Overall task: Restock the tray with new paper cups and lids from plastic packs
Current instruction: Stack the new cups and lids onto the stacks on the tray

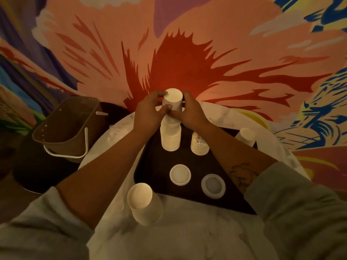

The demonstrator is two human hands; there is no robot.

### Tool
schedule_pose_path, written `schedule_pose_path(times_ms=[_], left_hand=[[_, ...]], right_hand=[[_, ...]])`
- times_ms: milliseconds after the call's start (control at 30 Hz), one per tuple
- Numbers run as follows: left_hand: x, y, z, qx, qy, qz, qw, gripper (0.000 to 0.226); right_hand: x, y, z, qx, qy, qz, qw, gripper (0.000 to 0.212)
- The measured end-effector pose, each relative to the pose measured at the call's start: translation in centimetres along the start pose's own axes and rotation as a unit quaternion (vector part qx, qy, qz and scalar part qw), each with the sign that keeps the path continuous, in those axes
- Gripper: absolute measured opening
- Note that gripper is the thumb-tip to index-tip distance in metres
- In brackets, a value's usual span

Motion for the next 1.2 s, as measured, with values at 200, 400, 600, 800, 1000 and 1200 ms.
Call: schedule_pose_path(times_ms=[200, 400, 600, 800, 1000, 1200], left_hand=[[-1.5, 1.1, -2.4, 0.052, -0.028, -0.010, 0.998, 0.035], [-2.5, 2.4, -2.7, 0.075, -0.028, -0.147, 0.986, 0.069], [0.2, 4.7, -1.6, 0.102, -0.047, -0.164, 0.980, 0.069], [4.1, 8.7, -2.6, 0.085, -0.070, -0.146, 0.983, 0.037], [6.0, 14.2, -3.9, 0.067, -0.059, -0.150, 0.985, 0.034], [6.7, 18.7, -4.1, 0.106, -0.003, -0.122, 0.987, 0.046]], right_hand=[[-1.5, 0.8, 2.5, -0.025, 0.022, -0.030, 0.999, 0.067], [-1.1, 2.9, 3.4, -0.074, 0.089, -0.003, 0.993, 0.057], [-0.5, 6.4, 2.5, -0.100, 0.128, -0.005, 0.987, 0.046], [-1.9, 11.3, 1.7, -0.124, 0.124, -0.092, 0.980, 0.039], [-4.4, 16.8, 1.4, -0.177, 0.110, -0.171, 0.963, 0.049], [-7.0, 21.3, 0.0, -0.194, 0.080, -0.197, 0.958, 0.078]])
Point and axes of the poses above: each hand's wrist, its own y-axis away from the middle knuckle, its own x-axis out of the back of the hand, z = x × y, the point moved 6 cm from there along -y, towards the middle knuckle, and after that the axes turned 1 degree about z, right-handed, at the moved point
